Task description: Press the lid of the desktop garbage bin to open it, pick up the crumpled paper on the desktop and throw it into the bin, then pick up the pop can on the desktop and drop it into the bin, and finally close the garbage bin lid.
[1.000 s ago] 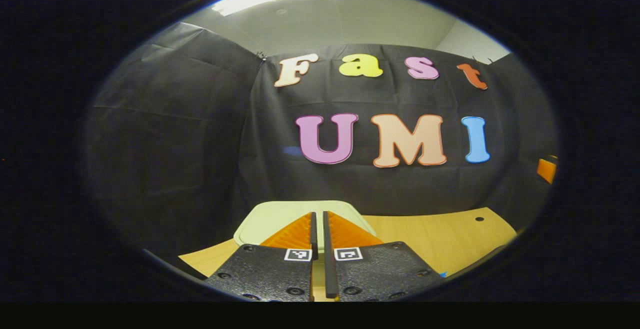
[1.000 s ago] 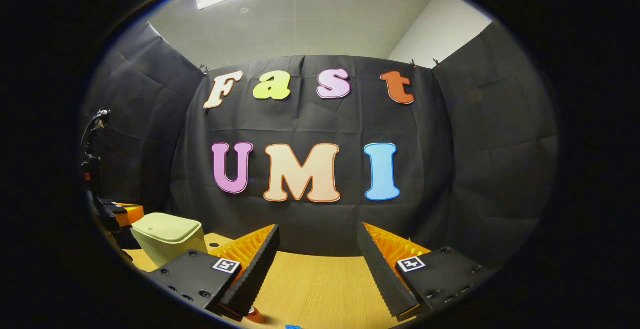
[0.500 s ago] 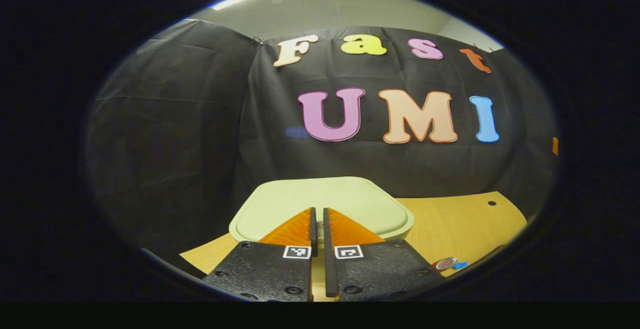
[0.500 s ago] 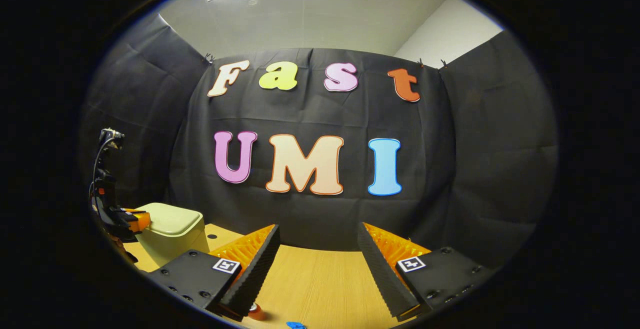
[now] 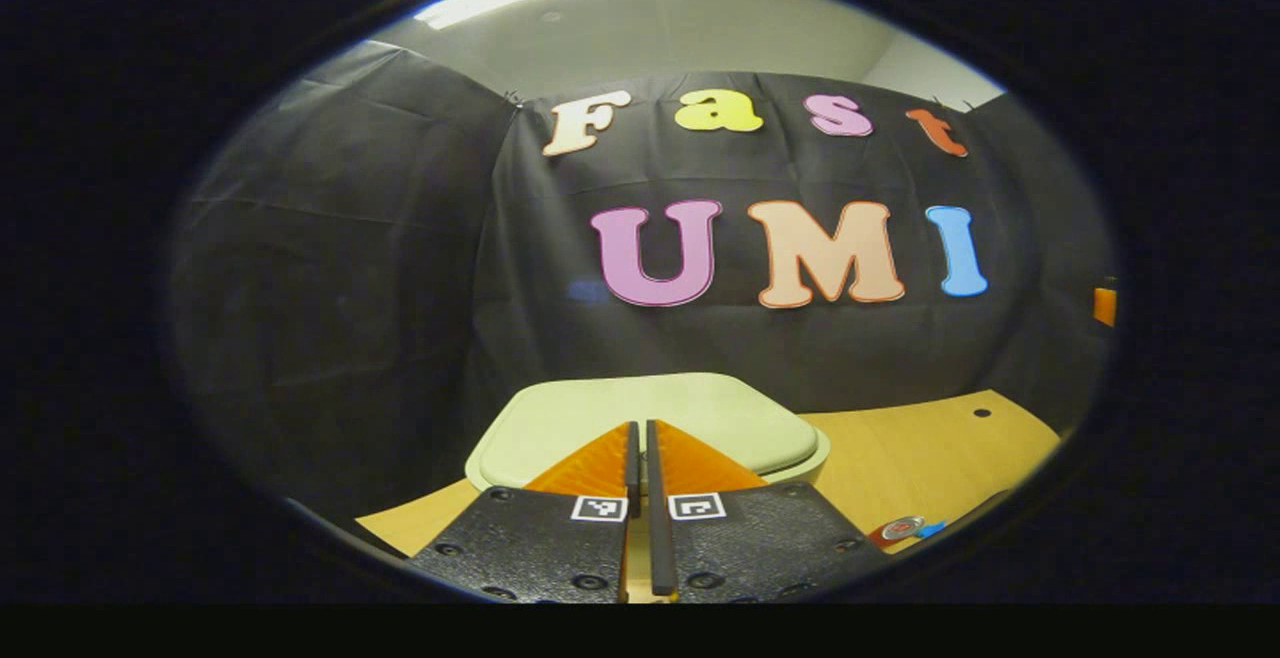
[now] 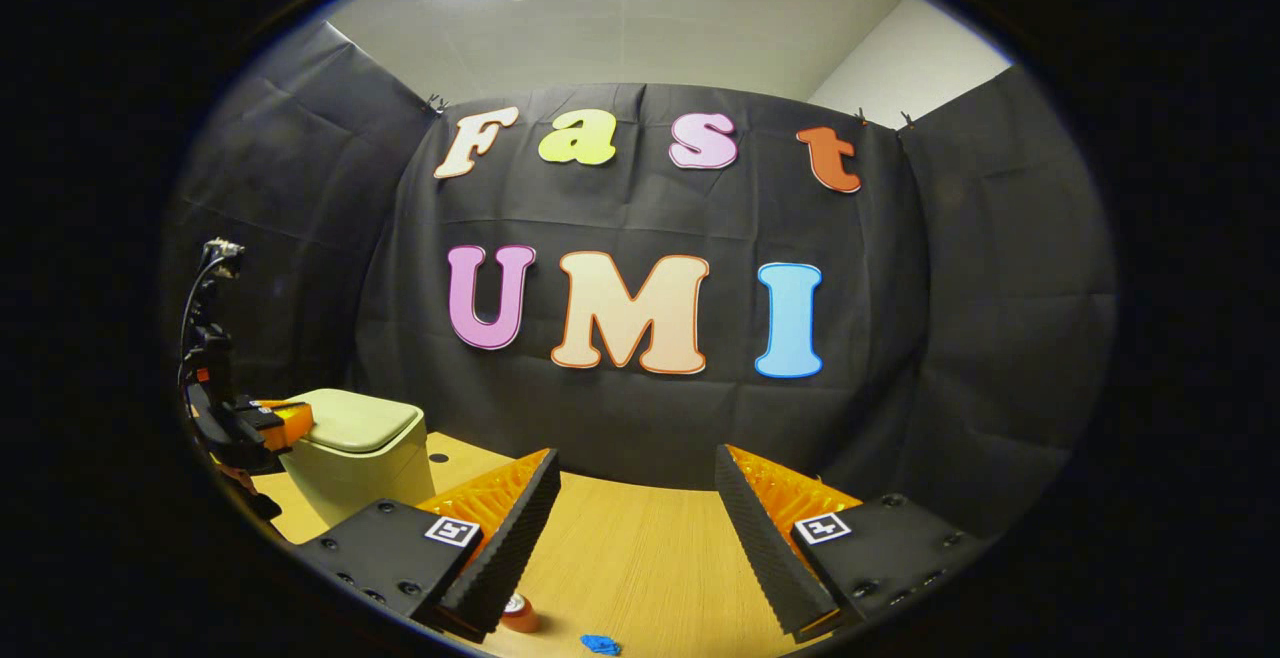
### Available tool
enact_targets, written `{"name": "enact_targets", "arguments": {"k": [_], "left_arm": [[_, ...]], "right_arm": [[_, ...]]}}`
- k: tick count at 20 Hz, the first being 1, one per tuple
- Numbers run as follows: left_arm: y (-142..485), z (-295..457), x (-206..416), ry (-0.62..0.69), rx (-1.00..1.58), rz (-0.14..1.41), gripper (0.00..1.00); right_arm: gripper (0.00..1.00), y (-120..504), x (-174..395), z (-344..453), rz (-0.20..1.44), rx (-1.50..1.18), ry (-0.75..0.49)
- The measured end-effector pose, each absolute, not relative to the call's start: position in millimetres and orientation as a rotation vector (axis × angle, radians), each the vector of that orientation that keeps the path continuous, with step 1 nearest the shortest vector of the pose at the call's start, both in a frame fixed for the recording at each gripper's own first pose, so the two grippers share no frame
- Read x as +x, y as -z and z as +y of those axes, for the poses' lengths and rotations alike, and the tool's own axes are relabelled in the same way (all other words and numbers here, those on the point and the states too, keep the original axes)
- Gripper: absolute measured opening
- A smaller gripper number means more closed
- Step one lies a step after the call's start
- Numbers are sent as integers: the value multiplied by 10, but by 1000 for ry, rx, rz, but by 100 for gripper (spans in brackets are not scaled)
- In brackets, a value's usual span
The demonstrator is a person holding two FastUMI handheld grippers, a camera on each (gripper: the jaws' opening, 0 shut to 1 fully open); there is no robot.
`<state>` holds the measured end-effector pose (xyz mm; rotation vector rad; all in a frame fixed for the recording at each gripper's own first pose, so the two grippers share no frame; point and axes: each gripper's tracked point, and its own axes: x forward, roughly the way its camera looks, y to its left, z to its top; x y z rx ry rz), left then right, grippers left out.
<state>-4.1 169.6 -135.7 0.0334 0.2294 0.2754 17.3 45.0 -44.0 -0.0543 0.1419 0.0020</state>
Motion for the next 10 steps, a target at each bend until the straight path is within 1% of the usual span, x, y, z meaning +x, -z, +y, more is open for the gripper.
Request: {"name": "enact_targets", "arguments": {"k": [2, 3, 6, 7, 10], "left_arm": [[1064, 1631, -47, -272, 54, 162, 2], [935, 1599, -58, -269, 66, 138, 0], [667, 1463, -86, -239, 77, 81, 5], [588, 1412, -104, -231, 76, 66, 10], [404, 1264, -167, -206, 74, 22, 17]], "right_arm": [[98, 436, 184, 447, 142, -50, -17], [98, 448, 190, 443, 142, -48, -24], [98, 549, 208, 442, 163, -47, -50], [98, 606, 215, 443, 178, -45, -59], [100, 812, 233, 434, 221, -47, -82]]}}
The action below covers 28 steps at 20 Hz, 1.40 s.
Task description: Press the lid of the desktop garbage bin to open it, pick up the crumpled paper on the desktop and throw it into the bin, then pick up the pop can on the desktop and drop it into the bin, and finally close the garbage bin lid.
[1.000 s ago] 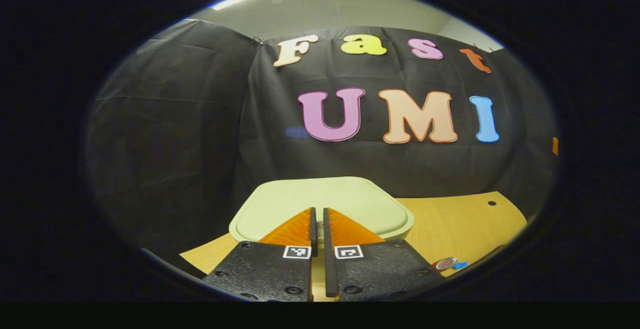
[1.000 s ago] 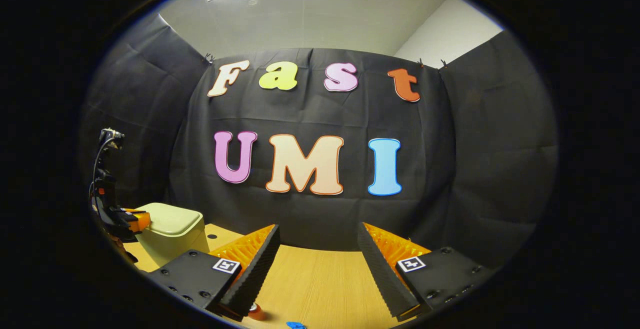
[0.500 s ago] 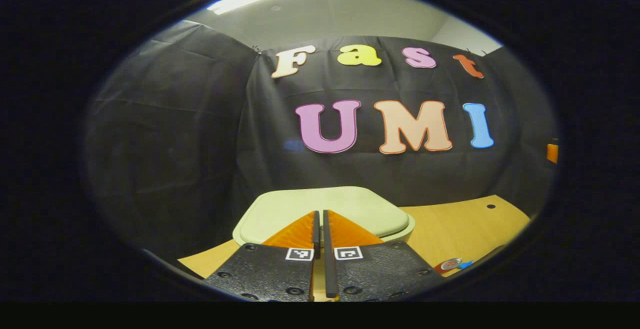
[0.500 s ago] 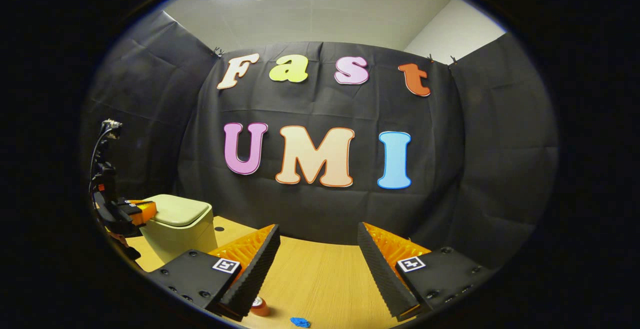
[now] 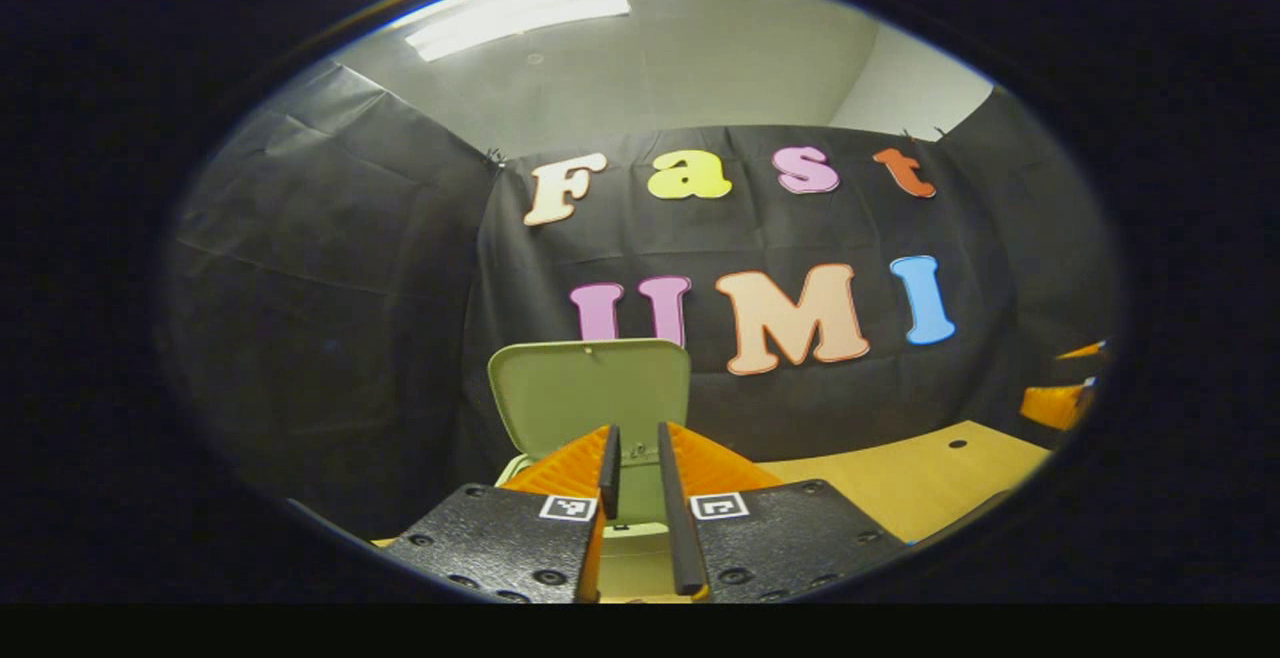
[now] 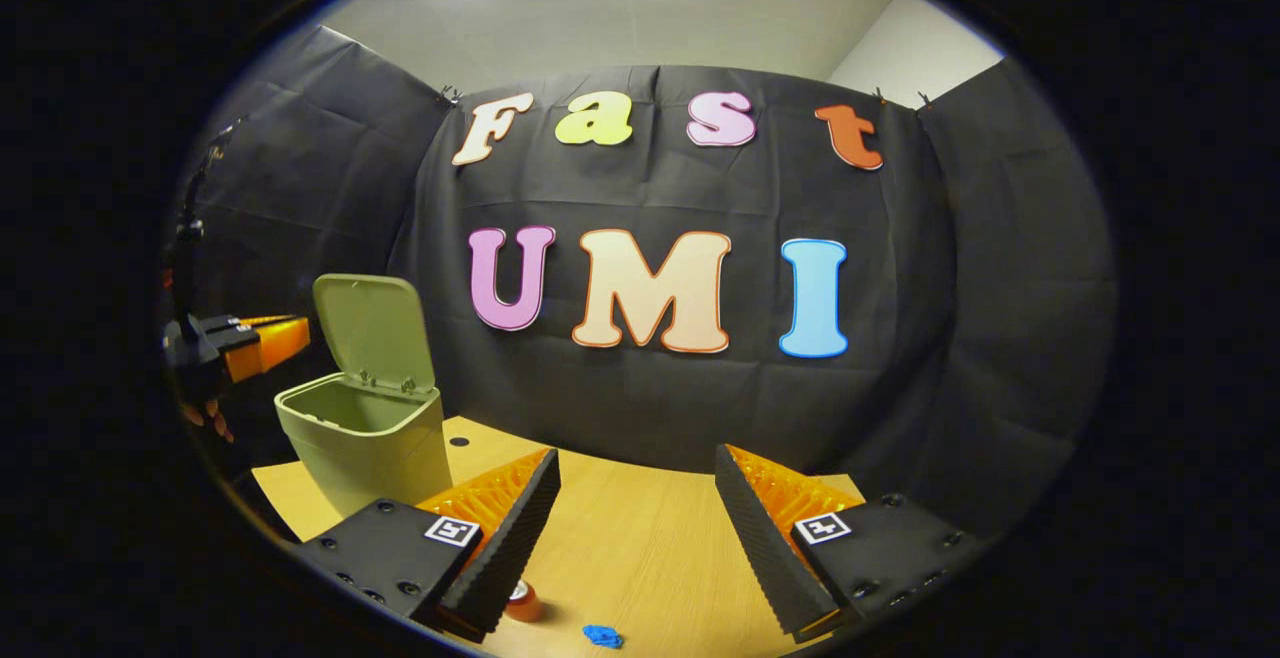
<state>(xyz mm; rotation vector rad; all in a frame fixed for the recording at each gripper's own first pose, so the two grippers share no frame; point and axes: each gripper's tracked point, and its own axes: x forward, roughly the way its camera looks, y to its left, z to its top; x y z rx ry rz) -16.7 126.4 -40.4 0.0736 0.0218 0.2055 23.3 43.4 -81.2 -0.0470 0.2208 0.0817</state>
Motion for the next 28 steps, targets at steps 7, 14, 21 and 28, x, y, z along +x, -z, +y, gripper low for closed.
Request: {"name": "enact_targets", "arguments": {"k": [7, 14, 21, 28], "left_arm": [[304, 1035, -308, -176, 63, 3, 47], [120, 1034, -524, -200, 86, -29, 77], [-55, 1255, -748, -262, 130, -46, 84], [59, 1552, -849, -319, 142, -2, 84]], "right_arm": [[98, 1651, 227, 427, 367, -102, -140], [99, 3019, 83, 419, 674, -91, -185], [99, 4068, -246, 379, 953, -141, -190], [35, 4136, -225, 445, 980, -137, -201]]}}
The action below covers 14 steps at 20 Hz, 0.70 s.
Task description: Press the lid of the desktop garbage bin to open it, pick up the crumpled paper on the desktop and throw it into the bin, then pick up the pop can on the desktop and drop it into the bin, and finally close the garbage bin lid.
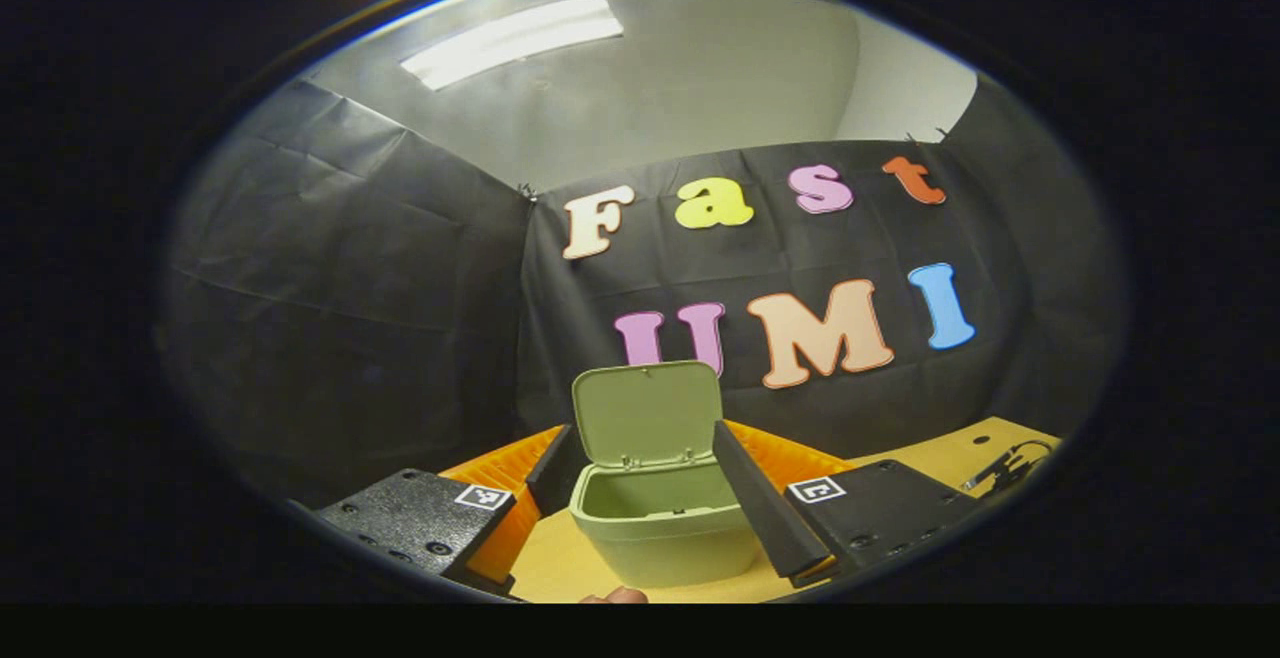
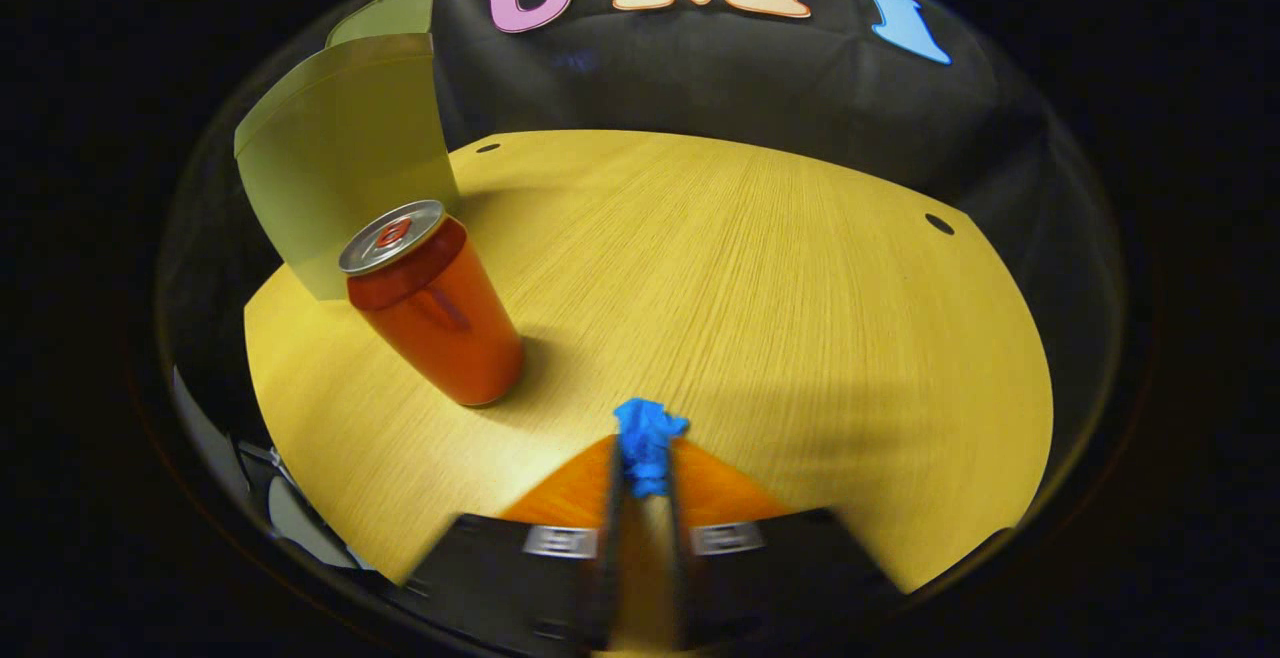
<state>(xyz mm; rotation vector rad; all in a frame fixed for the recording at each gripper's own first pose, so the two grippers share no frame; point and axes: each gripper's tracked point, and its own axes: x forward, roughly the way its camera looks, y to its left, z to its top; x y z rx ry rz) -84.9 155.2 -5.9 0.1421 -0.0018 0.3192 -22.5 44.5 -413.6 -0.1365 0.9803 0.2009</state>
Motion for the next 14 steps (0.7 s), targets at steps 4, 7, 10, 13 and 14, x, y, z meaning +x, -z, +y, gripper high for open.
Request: {"name": "enact_targets", "arguments": {"k": [4, 7, 10, 13, 14], "left_arm": [[165, 1642, -837, -323, 115, 24, 85], [172, 1657, -818, -317, 103, 17, 85], [178, 1670, -770, -306, 100, 14, 85], [200, 1696, -768, -294, 93, 16, 85], [220, 1713, -769, -293, 92, 19, 85]], "right_arm": [[10, 3984, -211, 449, 970, -128, -192], [9, 3646, -41, 456, 897, -99, -184], [9, 3266, 158, 558, 818, -63, -191], [9, 2826, 355, 741, 738, -45, -221], [9, 2664, 426, 820, 700, -37, -234]]}}
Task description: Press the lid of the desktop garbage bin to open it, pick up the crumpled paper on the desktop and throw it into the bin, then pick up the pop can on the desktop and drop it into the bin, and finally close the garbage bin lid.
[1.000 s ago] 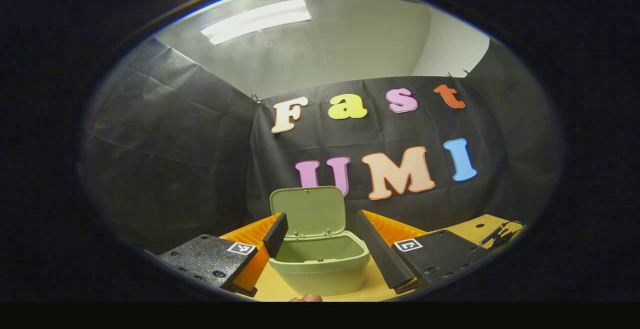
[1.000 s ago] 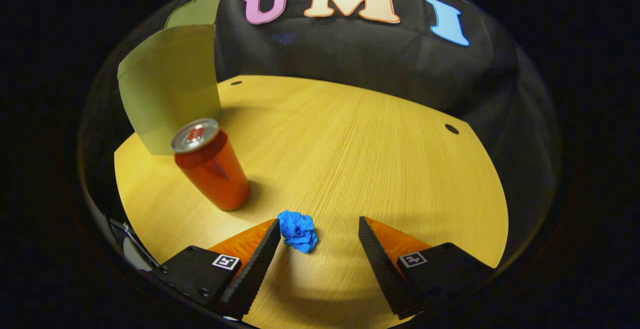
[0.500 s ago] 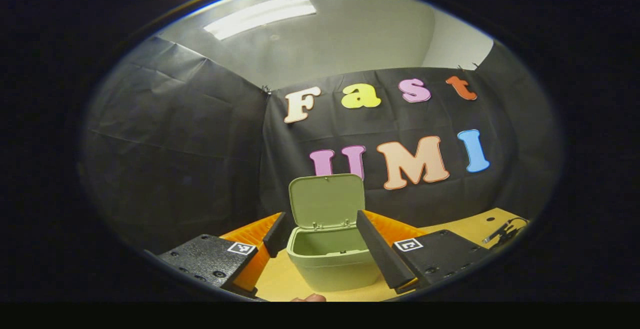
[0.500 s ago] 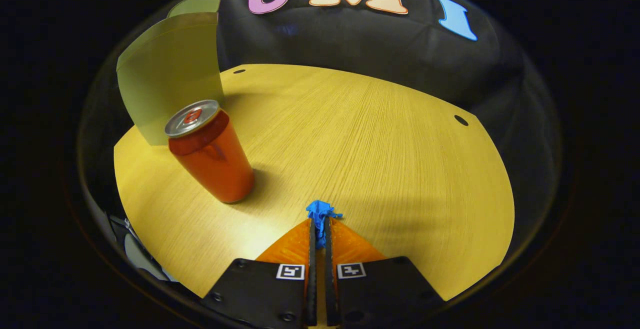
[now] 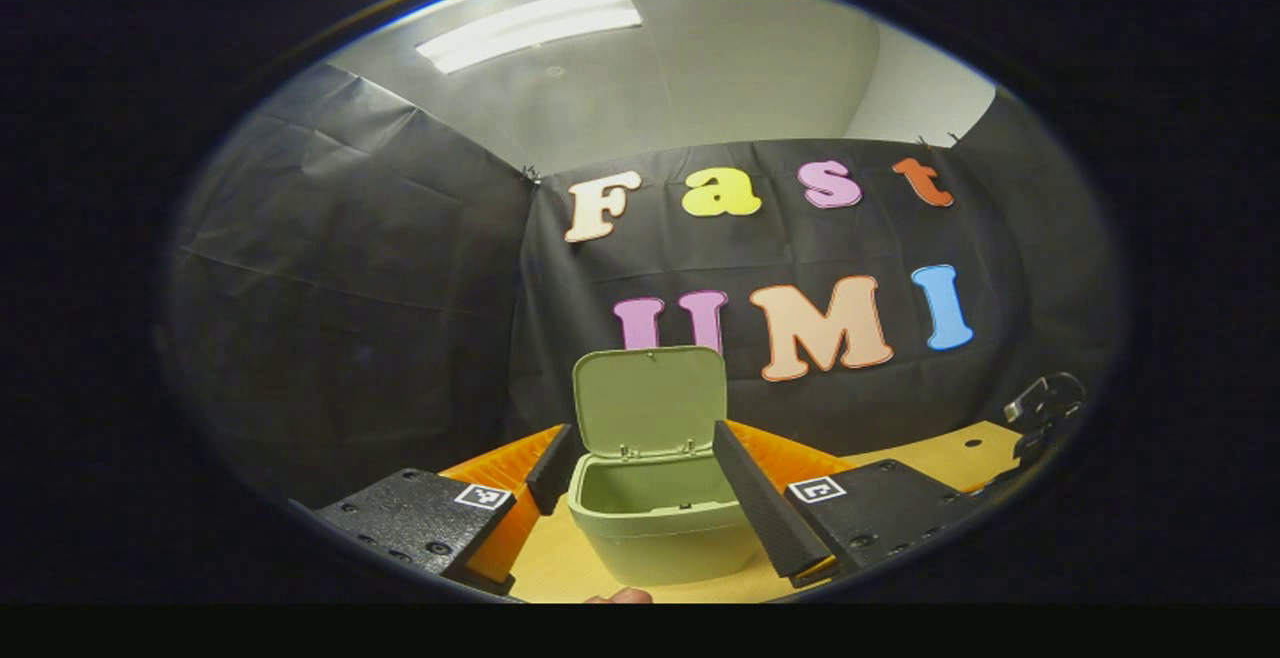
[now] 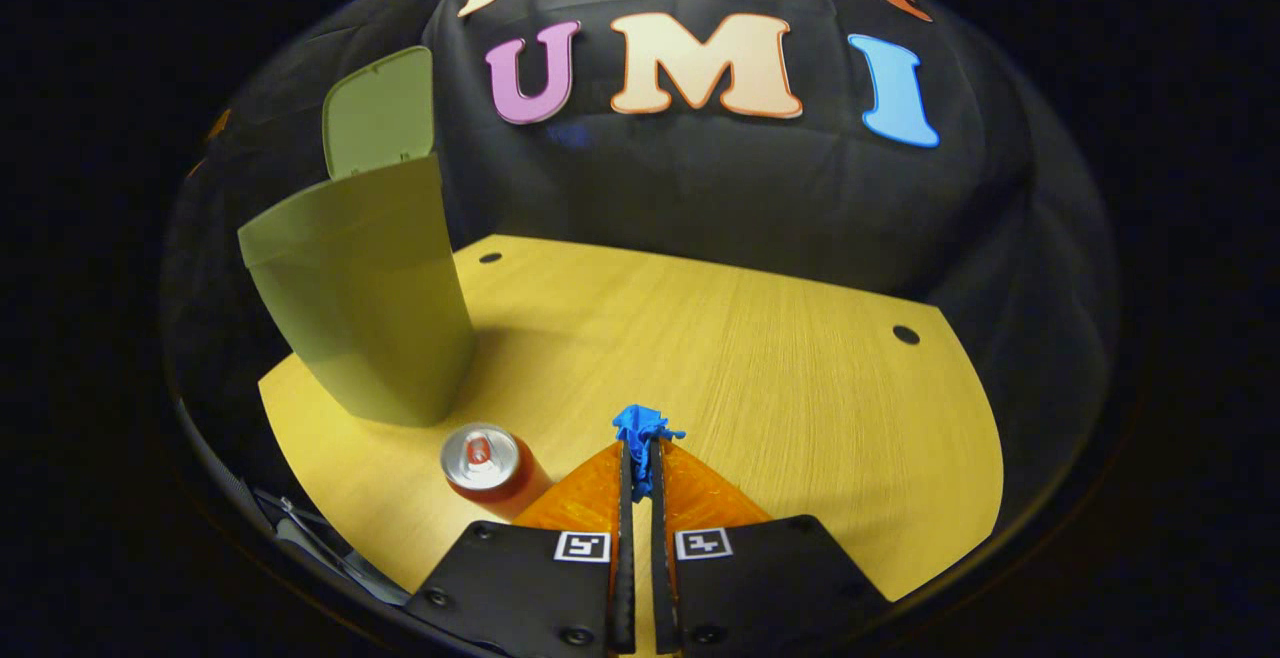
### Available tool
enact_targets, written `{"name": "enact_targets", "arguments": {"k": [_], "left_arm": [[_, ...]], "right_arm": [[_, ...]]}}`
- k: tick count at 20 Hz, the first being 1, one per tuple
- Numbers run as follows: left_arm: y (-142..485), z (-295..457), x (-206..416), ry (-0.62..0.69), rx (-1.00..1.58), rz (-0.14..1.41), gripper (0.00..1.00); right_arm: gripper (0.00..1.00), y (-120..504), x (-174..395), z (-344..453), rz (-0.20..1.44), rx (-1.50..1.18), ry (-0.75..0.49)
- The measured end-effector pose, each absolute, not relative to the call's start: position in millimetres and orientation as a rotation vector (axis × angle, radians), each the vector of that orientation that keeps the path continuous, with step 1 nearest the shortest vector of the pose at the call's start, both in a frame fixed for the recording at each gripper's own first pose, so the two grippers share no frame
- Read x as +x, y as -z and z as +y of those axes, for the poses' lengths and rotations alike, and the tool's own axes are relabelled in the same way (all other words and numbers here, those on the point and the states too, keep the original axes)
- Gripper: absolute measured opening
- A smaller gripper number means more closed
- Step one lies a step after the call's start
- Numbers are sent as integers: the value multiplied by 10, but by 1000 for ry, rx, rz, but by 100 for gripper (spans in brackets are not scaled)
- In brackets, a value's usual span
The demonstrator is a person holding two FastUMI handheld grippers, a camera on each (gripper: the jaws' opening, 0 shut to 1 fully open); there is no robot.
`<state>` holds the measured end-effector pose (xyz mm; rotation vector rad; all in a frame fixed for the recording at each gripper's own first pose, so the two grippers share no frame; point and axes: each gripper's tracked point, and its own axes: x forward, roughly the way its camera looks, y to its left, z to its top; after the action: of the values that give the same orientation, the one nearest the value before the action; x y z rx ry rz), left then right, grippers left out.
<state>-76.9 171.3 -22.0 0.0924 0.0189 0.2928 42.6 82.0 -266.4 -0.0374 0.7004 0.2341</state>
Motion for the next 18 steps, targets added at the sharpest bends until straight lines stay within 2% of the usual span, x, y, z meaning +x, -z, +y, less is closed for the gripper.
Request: {"name": "enact_targets", "arguments": {"k": [5, 7, 8, 9, 10, 11, 12, 13, 15, 16, 18], "left_arm": [[243, 1845, -813, -299, 99, 23, 85], [260, 1917, -855, -303, 90, 23, 85], [288, 1947, -873, -307, 86, 27, 92], [312, 1983, -884, -311, 83, 32, 92], [341, 2016, -910, -314, 82, 39, 78], [368, 2060, -915, -316, 83, 45, 85], [403, 2088, -931, -316, 82, 52, 85], [440, 2111, -942, -312, 80, 60, 92], [509, 2171, -976, -310, 77, 73, 92], [547, 2210, -993, -310, 76, 81, 85], [624, 2283, -1027, -310, 76, 98, 85]], "right_arm": [[9, 1867, 719, 1252, 514, -34, -292], [9, 1742, 737, 1465, 474, -24, -312], [9, 1669, 744, 1528, 454, -22, -318], [9, 1573, 767, 1602, 434, -17, -328], [9, 1515, 793, 1710, 413, -5, -343], [9, 1450, 819, 1826, 399, 10, -365], [8, 1400, 828, 1933, 386, 23, -385], [8, 1341, 838, 2060, 376, 38, -411], [8, 1299, 871, 2333, 359, 64, -460], [7, 1285, 849, 2454, 347, 73, -484], [9, 1237, 871, 2691, 327, 80, -521]]}}
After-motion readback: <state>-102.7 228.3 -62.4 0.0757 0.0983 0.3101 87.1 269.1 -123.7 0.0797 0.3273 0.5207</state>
